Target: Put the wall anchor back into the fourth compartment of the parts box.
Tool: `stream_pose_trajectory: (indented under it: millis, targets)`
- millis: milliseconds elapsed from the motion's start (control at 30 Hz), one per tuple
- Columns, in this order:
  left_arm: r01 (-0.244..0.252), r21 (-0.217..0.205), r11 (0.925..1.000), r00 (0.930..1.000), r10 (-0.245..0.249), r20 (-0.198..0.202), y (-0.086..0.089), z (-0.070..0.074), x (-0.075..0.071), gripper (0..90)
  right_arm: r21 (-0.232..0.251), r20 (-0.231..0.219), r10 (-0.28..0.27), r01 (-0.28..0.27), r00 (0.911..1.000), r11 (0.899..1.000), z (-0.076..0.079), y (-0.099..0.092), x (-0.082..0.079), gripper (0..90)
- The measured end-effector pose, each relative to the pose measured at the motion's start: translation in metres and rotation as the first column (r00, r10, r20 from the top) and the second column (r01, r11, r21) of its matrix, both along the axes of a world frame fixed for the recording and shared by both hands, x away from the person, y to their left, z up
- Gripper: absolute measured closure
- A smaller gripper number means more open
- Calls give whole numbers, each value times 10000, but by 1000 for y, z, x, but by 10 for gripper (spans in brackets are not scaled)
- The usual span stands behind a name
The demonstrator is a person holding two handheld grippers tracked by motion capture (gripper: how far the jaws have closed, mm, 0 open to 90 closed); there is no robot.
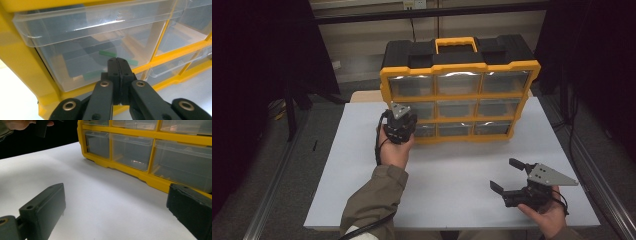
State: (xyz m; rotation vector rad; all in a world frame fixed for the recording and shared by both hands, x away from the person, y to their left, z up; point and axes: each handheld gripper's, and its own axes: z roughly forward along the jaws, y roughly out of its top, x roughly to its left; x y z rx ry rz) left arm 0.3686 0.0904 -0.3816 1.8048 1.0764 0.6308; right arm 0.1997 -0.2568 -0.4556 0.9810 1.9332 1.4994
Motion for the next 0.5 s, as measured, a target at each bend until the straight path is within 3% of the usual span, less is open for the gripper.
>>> stream_pose_trajectory:
  millis: [500]
  targets:
    - [-16, -85, 10000, 10000, 16, 55, 0, -1, 2, 900, 2, -6, -4, 4, 10000, 10000, 0, 0, 0, 22]
